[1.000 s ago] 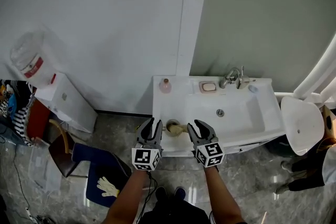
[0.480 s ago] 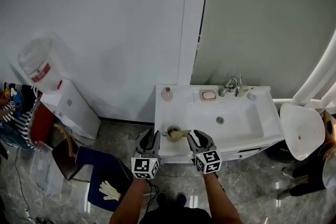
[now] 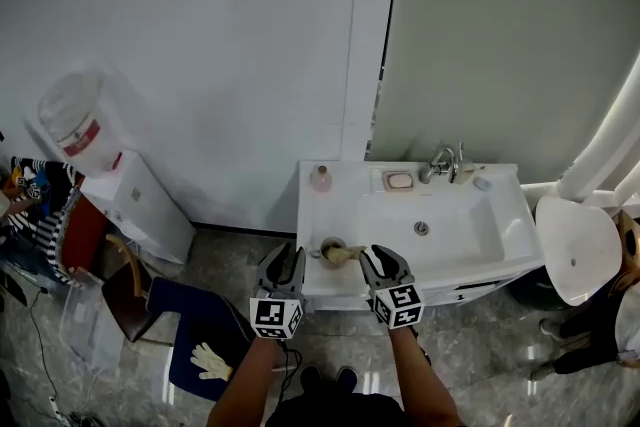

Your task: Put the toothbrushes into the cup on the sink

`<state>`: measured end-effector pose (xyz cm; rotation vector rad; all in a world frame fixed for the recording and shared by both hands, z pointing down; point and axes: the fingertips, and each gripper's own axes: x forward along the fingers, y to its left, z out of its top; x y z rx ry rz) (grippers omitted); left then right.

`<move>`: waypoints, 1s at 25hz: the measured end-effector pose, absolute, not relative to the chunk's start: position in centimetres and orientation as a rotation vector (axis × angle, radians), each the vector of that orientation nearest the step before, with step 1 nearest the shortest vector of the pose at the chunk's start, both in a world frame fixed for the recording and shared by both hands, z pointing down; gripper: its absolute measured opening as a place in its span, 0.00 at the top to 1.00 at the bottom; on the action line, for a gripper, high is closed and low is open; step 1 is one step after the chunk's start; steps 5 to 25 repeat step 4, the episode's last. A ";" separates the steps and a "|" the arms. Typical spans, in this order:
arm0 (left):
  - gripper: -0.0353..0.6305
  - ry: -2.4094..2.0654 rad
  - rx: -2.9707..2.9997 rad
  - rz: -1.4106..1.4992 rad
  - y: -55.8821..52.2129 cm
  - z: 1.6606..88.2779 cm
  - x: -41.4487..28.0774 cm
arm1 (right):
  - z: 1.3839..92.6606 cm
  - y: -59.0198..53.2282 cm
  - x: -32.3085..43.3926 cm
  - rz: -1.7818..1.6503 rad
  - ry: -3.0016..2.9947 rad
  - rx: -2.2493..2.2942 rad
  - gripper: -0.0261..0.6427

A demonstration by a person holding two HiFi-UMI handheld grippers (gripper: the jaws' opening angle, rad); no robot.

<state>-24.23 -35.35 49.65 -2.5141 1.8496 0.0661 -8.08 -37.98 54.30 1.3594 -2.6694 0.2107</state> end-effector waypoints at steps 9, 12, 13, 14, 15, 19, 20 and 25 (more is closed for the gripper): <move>0.78 1.851 -2.518 0.055 -35.3 49.9 -24.4 | 54.4 -37.8 -8.3 0.210 -2.674 1.361 0.77; 0.78 1.851 -2.518 0.055 -35.3 49.9 -24.4 | 54.4 -37.8 -8.3 0.210 -2.674 1.361 0.77; 0.78 1.851 -2.518 0.055 -35.3 49.9 -24.4 | 54.4 -37.8 -8.3 0.210 -2.674 1.361 0.77; 0.78 1.851 -2.518 0.055 -35.3 49.9 -24.4 | 54.4 -37.8 -8.3 0.210 -2.674 1.361 0.77; 0.78 1.851 -2.518 0.055 -35.3 49.9 -24.4 | 54.4 -37.8 -8.3 0.210 -2.674 1.361 0.77; 0.78 1.851 -2.518 0.055 -35.3 49.9 -24.4 | 54.4 -37.8 -8.3 0.210 -2.674 1.361 0.77; 0.78 1.851 -2.518 0.055 -35.3 49.9 -24.4 | 54.4 -37.8 -8.3 0.210 -2.674 1.361 0.77; 0.78 1.851 -2.518 0.055 -35.3 49.9 -24.4 | 54.4 -37.8 -8.3 0.210 -2.674 1.361 0.77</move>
